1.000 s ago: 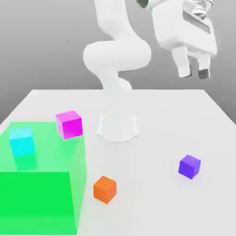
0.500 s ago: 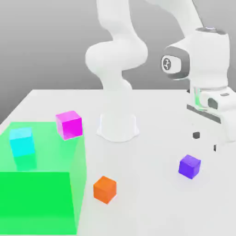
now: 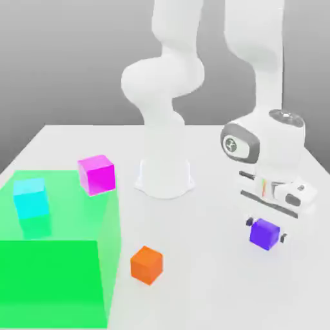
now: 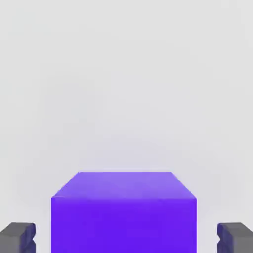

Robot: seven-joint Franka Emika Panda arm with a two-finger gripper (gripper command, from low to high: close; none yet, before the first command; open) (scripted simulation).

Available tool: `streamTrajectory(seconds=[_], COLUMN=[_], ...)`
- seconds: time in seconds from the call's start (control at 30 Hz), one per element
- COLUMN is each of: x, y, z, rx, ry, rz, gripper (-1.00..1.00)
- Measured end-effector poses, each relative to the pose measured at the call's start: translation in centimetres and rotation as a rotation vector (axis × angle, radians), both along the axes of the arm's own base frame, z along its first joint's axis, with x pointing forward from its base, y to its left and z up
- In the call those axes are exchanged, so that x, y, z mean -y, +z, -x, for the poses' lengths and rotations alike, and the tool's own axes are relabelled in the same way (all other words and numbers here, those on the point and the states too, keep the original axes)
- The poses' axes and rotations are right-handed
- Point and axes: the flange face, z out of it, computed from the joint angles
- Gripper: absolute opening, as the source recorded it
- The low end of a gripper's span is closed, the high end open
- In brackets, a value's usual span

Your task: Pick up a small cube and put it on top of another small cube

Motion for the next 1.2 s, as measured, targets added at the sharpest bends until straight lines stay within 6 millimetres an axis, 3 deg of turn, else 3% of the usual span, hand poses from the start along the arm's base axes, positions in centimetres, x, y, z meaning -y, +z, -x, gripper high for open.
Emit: streamTrajectory(seconds=[0.13,0.43,0.57,0.83,1.03,1.2], x=[0.0,0.4,4.7,12.3,19.2,25.1], y=[-0.1,6.4,7.8,10.0,11.1,11.4], z=[0.0,-0.5,-4.3,-8.7,-10.5,-10.8], rx=[-0.001,0.005,0.019,0.034,0.029,0.012], ry=[0.000,-0.017,-0.180,-0.434,-0.639,-0.810], rz=[0.001,0.002,0.005,0.007,0.005,0.002], gripper=[-1.00,-1.00,-1.00,-1.00,-1.00,-1.00])
